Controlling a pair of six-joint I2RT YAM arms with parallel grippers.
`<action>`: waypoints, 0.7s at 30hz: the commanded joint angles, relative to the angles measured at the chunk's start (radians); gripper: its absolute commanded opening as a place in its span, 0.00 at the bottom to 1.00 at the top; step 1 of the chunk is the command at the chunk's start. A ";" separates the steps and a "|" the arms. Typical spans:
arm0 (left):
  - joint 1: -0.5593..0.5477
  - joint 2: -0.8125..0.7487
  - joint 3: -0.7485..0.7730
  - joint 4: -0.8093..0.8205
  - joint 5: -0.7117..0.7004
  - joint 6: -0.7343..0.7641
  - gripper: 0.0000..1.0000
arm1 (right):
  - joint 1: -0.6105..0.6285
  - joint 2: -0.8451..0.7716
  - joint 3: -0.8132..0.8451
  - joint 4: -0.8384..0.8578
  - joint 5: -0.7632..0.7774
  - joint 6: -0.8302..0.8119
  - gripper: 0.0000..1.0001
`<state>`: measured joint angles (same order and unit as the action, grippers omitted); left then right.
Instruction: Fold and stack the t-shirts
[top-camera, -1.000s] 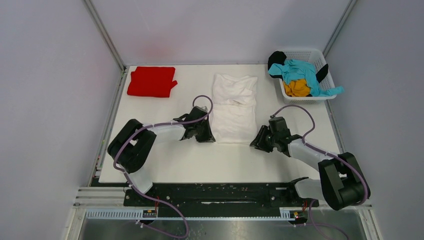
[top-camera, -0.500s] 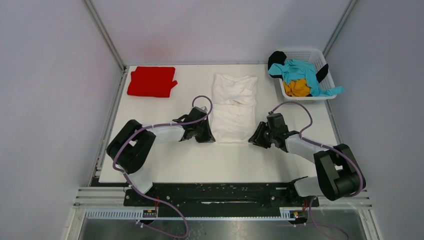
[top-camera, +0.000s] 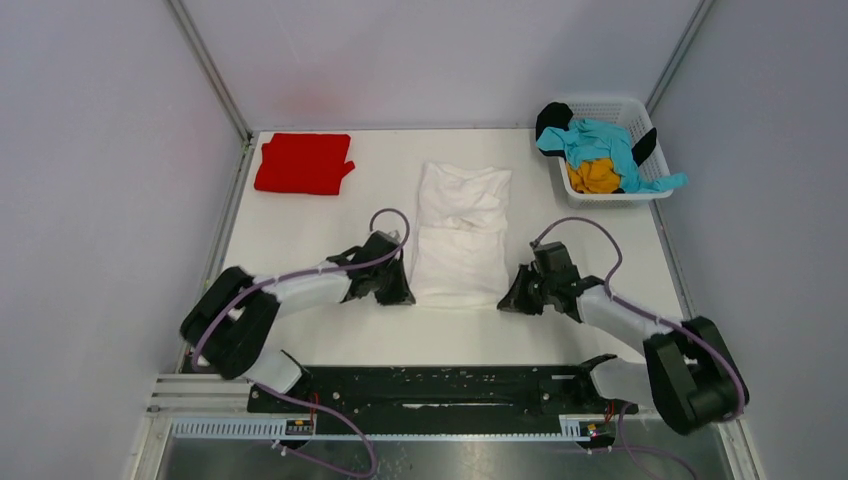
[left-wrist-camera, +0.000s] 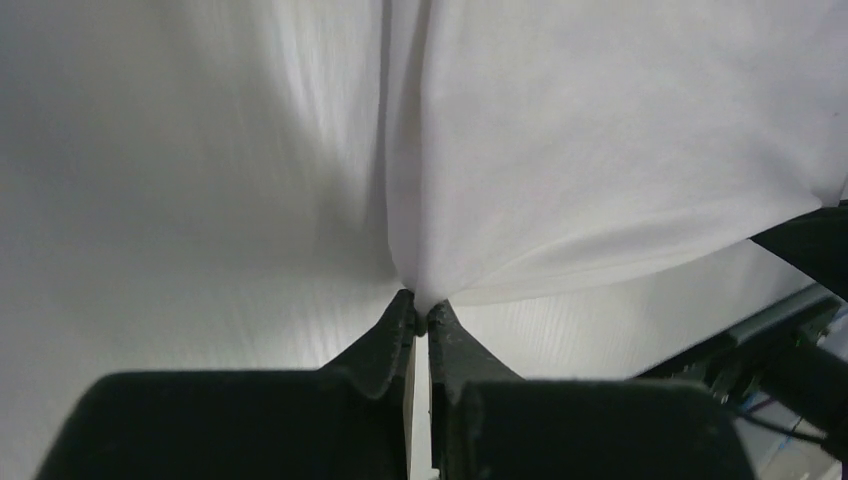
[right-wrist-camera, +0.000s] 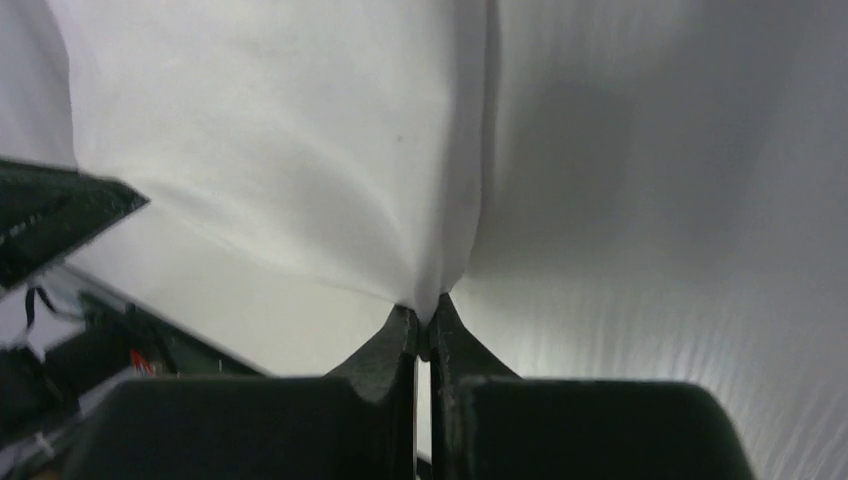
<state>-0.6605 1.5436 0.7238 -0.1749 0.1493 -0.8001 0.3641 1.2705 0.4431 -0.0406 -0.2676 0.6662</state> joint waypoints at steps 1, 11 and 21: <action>-0.047 -0.235 -0.103 -0.165 -0.083 -0.046 0.00 | 0.093 -0.211 -0.044 -0.304 -0.120 -0.041 0.00; -0.219 -0.706 -0.053 -0.416 -0.197 -0.090 0.00 | 0.217 -0.624 0.032 -0.585 -0.477 -0.022 0.00; -0.217 -0.735 0.147 -0.358 -0.347 0.037 0.00 | 0.211 -0.615 0.207 -0.614 -0.366 -0.100 0.00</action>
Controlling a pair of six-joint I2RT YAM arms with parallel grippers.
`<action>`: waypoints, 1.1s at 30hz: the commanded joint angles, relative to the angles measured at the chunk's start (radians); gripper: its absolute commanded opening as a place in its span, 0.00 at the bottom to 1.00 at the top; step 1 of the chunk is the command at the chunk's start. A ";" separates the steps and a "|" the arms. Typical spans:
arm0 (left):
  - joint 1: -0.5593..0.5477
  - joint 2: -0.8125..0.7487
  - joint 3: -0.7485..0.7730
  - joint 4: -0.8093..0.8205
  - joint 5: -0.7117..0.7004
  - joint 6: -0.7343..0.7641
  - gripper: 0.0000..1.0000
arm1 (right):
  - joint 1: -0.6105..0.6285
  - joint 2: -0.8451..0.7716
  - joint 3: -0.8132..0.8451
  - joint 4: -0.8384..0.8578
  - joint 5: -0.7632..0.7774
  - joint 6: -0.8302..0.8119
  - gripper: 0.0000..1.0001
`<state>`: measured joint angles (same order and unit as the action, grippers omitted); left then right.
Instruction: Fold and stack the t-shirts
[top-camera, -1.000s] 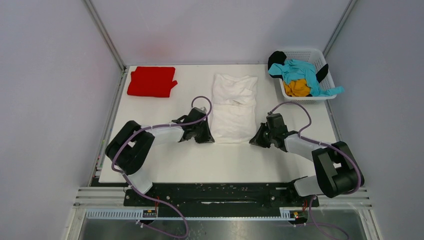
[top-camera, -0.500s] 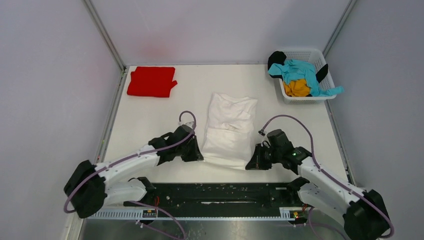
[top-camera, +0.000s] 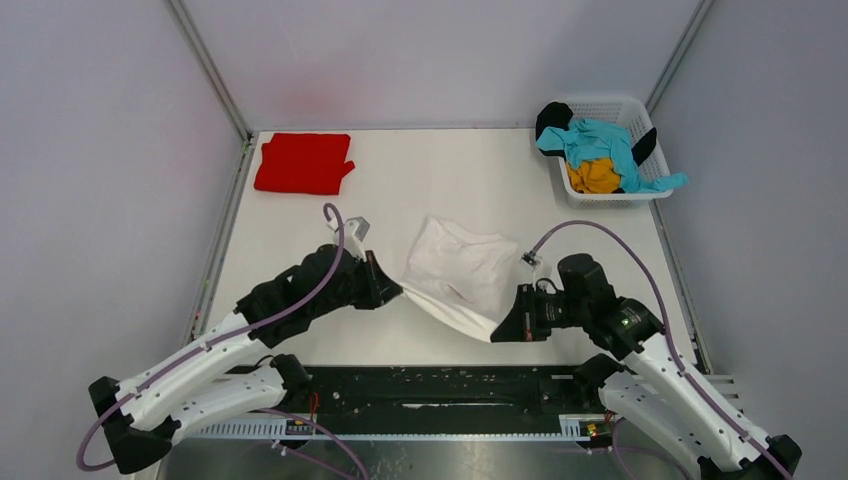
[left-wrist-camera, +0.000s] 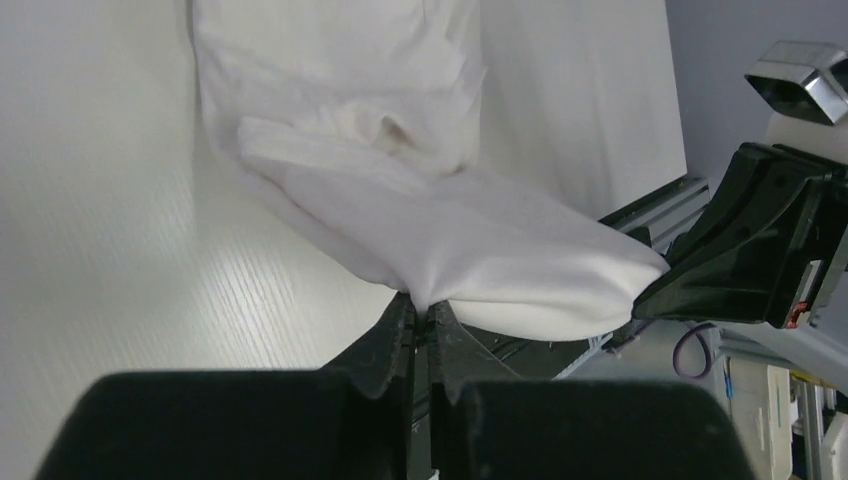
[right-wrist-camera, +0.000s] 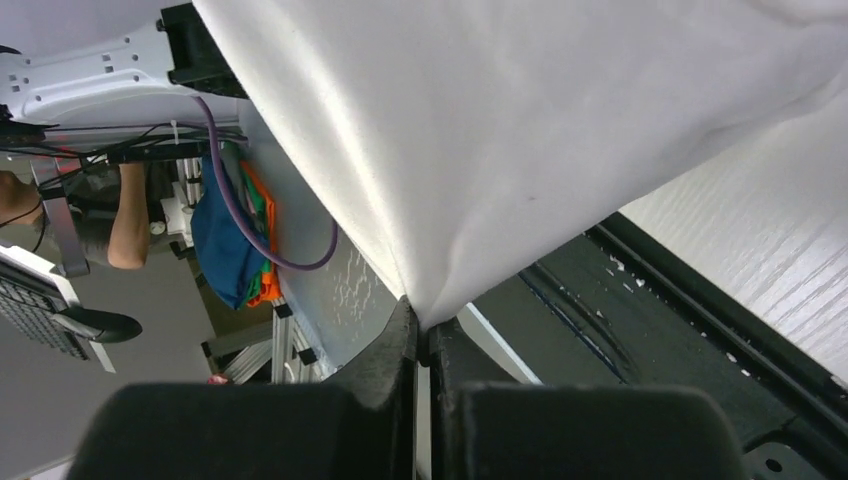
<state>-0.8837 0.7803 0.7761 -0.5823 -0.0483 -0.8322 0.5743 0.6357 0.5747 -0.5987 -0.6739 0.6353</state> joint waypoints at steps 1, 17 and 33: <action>0.006 0.048 0.118 0.053 -0.170 0.080 0.00 | -0.005 0.028 0.091 -0.062 0.060 -0.079 0.00; 0.265 0.512 0.363 0.184 -0.089 0.156 0.00 | -0.305 0.267 0.163 0.100 0.071 -0.116 0.00; 0.374 1.068 0.729 0.153 0.025 0.161 0.03 | -0.483 0.714 0.252 0.346 0.124 -0.092 0.02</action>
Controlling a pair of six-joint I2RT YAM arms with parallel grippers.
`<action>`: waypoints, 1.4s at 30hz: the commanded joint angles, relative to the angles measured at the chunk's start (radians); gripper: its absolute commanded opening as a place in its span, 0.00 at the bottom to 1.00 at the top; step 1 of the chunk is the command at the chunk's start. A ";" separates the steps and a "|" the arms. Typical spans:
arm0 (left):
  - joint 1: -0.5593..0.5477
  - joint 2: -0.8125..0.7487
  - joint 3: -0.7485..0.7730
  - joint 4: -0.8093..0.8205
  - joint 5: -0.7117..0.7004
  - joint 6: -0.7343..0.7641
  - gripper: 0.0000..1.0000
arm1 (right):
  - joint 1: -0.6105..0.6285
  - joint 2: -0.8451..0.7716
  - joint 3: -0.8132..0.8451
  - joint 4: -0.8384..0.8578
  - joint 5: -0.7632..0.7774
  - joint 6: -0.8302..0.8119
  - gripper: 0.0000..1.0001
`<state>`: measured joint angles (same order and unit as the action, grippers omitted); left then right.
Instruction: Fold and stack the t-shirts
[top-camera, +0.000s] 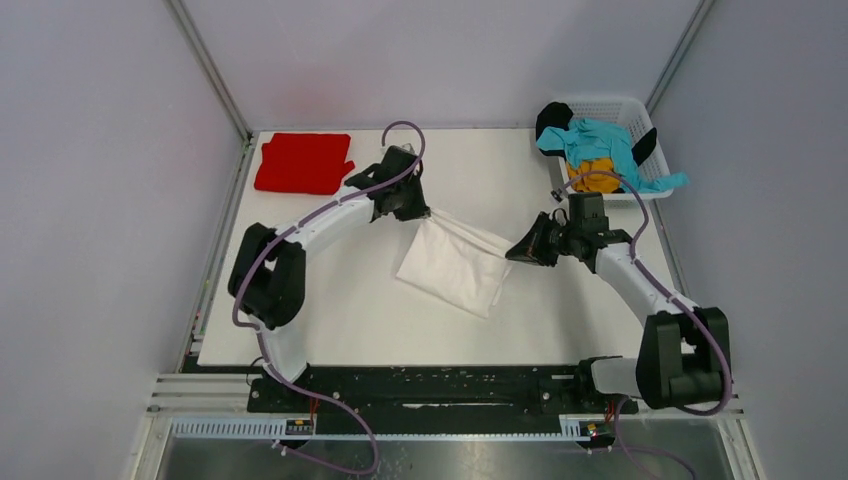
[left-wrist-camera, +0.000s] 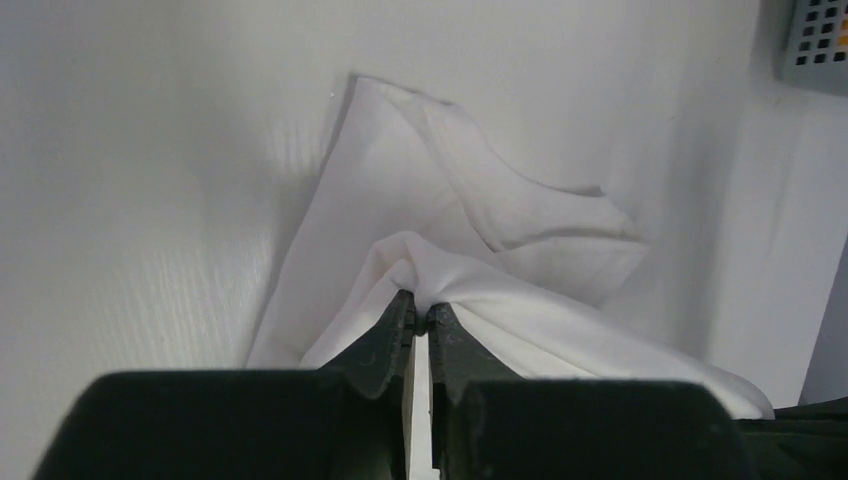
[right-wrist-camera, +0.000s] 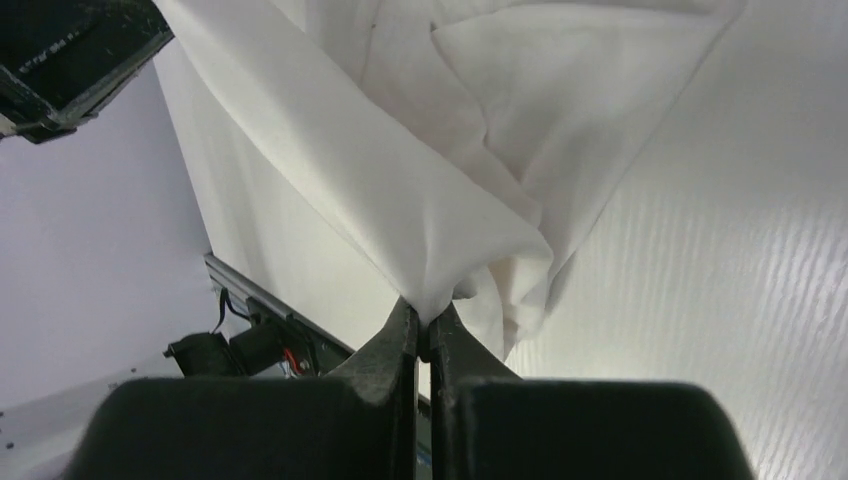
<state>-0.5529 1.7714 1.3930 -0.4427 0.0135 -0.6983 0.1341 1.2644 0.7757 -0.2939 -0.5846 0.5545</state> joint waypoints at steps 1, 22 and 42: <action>0.045 0.103 0.134 0.013 -0.039 0.027 0.07 | -0.054 0.125 0.061 0.054 0.035 -0.011 0.02; 0.003 0.093 0.104 0.149 0.353 0.099 0.99 | -0.089 0.149 0.013 0.269 -0.134 0.070 0.99; 0.055 0.503 0.374 -0.020 0.206 0.027 0.99 | -0.082 0.571 0.128 0.405 -0.071 0.199 0.99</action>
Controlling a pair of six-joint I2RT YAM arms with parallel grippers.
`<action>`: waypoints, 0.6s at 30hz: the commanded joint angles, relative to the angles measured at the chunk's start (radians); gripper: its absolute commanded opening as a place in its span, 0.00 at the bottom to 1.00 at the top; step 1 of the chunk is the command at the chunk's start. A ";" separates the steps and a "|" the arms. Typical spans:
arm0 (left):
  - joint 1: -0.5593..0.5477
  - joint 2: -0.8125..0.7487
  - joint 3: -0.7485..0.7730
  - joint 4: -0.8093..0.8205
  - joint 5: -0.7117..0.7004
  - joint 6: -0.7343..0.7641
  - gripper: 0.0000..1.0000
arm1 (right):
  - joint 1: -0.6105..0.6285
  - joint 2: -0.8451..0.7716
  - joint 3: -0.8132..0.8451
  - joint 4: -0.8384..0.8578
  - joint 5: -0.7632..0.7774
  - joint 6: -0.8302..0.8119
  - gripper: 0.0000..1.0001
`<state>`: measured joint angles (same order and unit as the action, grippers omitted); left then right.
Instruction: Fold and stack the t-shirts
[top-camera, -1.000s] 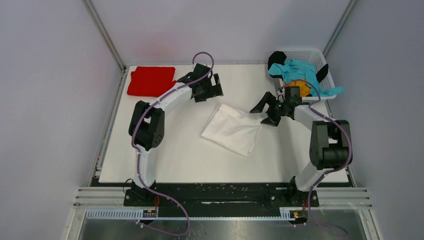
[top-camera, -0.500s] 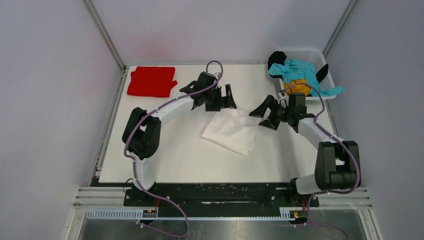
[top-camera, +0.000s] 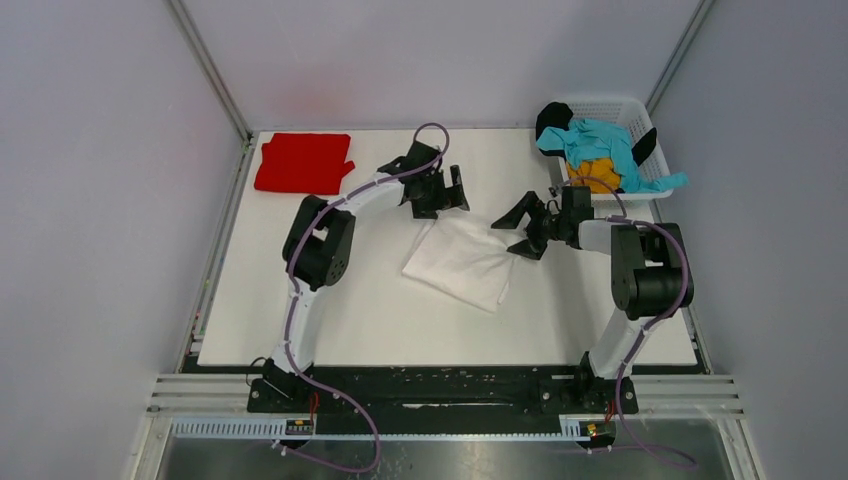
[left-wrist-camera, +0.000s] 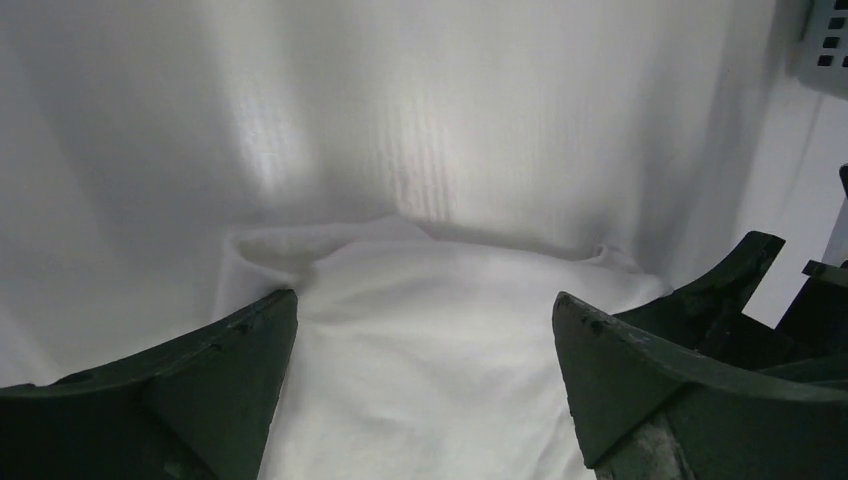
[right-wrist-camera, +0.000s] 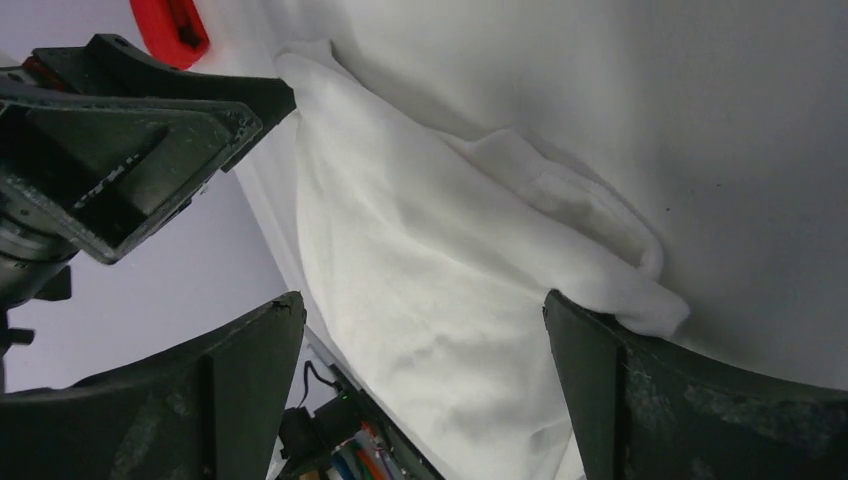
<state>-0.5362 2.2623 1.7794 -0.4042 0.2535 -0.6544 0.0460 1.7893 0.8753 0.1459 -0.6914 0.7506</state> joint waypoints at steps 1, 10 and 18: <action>0.045 0.010 -0.026 -0.059 -0.007 -0.013 0.99 | 0.009 0.052 0.022 -0.035 0.032 0.002 1.00; 0.047 -0.233 -0.462 0.066 0.081 -0.009 0.99 | 0.095 -0.042 -0.066 -0.122 0.084 -0.077 0.99; -0.002 -0.596 -0.739 0.121 0.002 -0.054 0.99 | 0.173 -0.296 -0.020 -0.329 0.220 -0.218 1.00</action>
<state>-0.5110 1.8053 1.0973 -0.2718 0.3138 -0.6884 0.1993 1.6169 0.8143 -0.0498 -0.5762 0.6300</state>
